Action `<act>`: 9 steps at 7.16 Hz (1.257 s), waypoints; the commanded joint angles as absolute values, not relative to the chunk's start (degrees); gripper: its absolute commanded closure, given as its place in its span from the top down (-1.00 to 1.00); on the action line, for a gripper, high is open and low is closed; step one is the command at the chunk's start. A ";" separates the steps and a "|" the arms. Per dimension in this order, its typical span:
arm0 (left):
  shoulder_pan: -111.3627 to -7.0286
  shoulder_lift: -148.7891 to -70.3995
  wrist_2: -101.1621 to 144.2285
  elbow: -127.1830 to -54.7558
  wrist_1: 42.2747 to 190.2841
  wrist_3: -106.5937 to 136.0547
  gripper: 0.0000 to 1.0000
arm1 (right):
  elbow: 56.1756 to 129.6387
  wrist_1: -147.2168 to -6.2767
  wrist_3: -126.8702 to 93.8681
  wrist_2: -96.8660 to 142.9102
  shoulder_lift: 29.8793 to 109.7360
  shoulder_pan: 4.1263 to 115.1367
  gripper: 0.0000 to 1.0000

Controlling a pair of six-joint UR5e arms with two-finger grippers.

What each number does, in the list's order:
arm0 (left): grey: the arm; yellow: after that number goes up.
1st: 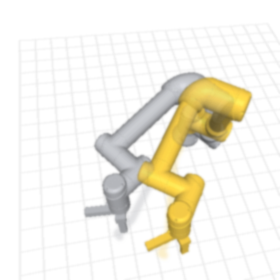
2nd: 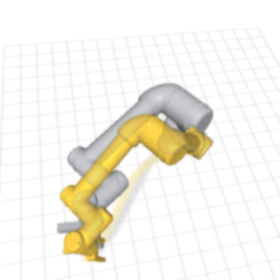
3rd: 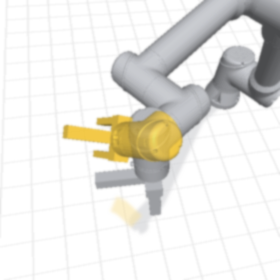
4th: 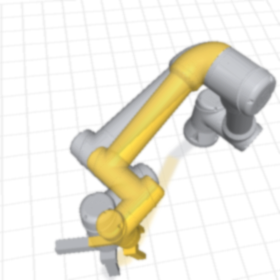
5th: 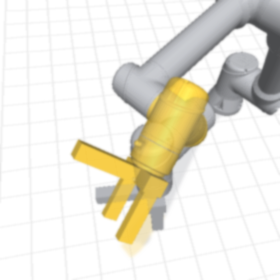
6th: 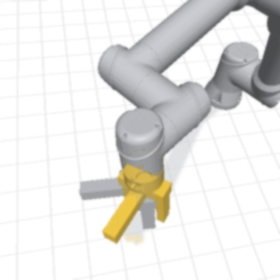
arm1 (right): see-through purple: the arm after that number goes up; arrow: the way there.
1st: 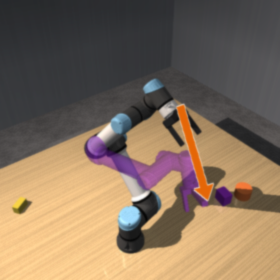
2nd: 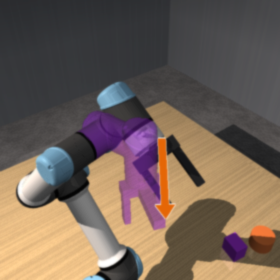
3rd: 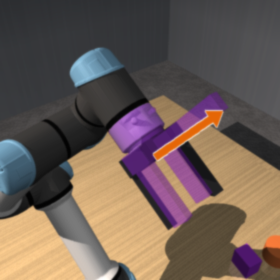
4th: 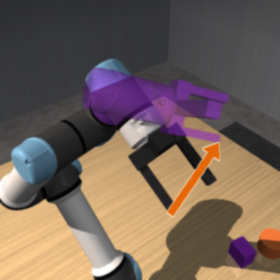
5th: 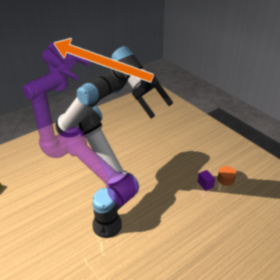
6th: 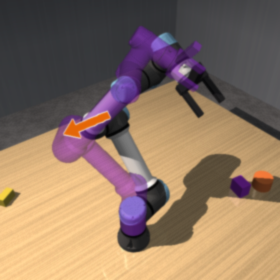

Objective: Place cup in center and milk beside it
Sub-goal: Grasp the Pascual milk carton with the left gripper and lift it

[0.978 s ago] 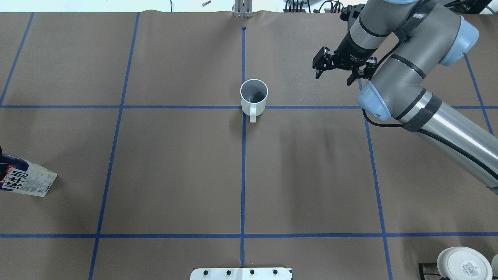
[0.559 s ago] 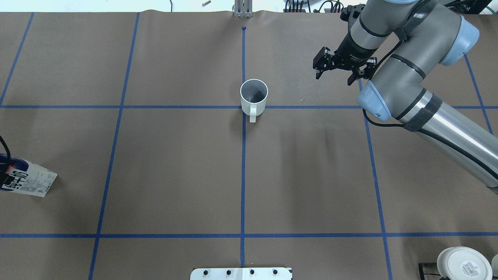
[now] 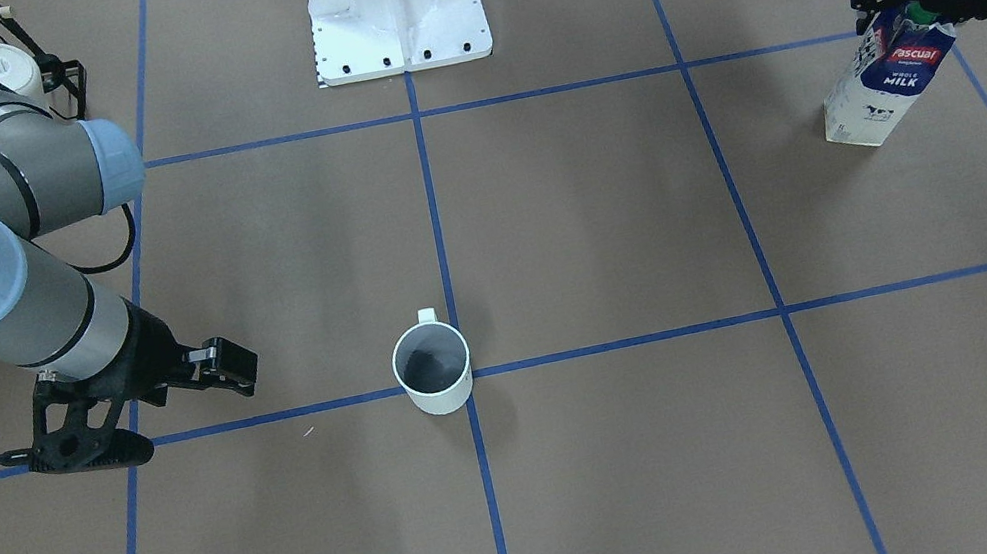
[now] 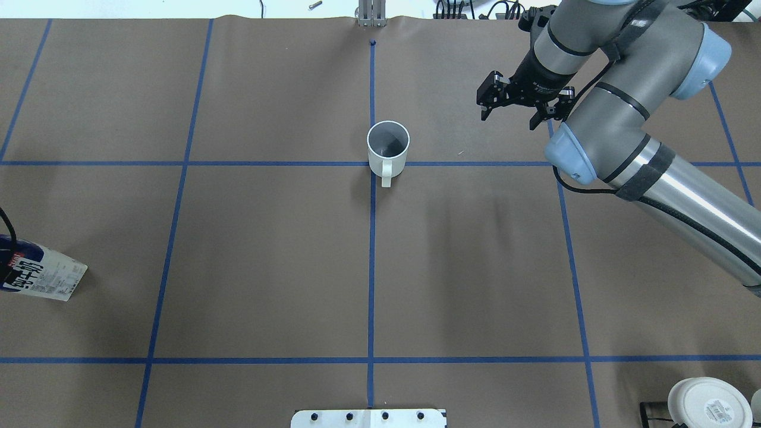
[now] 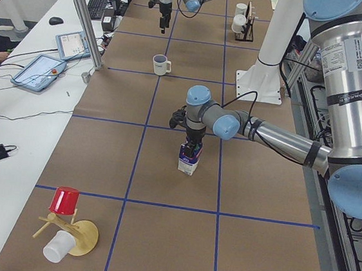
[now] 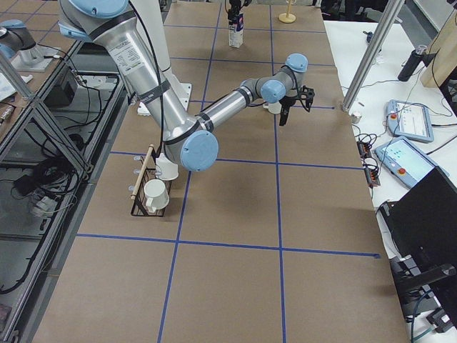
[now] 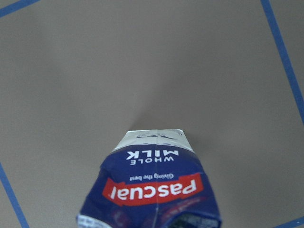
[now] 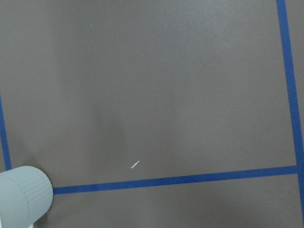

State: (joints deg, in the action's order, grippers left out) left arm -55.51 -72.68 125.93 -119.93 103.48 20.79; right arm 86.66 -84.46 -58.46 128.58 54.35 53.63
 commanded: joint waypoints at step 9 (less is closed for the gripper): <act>-62.32 -101.84 132.10 -120.42 71.31 21.71 -1.00 | 87.18 -84.46 -58.45 128.76 54.58 53.61 1.00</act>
